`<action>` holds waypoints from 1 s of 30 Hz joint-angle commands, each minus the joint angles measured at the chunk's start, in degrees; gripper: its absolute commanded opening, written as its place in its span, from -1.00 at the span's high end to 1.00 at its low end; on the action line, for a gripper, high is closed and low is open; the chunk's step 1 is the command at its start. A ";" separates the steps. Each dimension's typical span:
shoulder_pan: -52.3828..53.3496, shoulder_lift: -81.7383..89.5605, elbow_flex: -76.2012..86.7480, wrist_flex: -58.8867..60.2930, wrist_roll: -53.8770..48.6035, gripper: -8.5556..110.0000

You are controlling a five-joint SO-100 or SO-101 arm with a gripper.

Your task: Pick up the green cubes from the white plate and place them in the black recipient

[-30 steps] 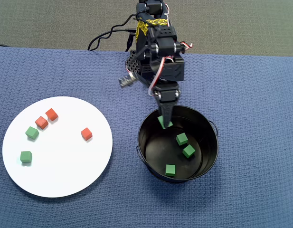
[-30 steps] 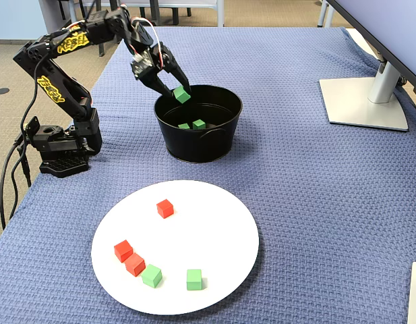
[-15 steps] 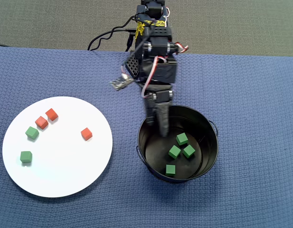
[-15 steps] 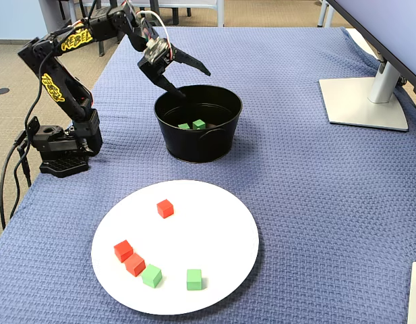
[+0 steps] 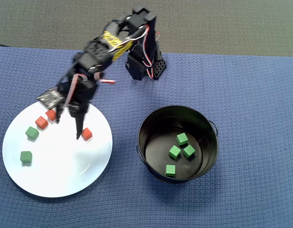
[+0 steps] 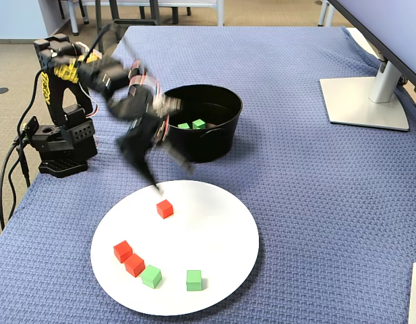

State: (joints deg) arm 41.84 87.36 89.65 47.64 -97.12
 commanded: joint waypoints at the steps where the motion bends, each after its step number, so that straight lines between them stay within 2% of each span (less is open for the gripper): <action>1: 6.15 -5.45 -8.88 -1.49 -8.53 0.33; 8: 10.55 -14.06 -16.44 -1.32 -13.18 0.24; 14: 10.99 -18.46 -19.60 -2.37 -11.87 0.30; 17: 10.99 -19.69 -18.90 -1.93 -13.62 0.41; 30: 9.67 -24.17 -19.42 -4.66 -21.88 0.37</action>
State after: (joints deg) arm 51.77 63.11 74.18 44.03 -116.46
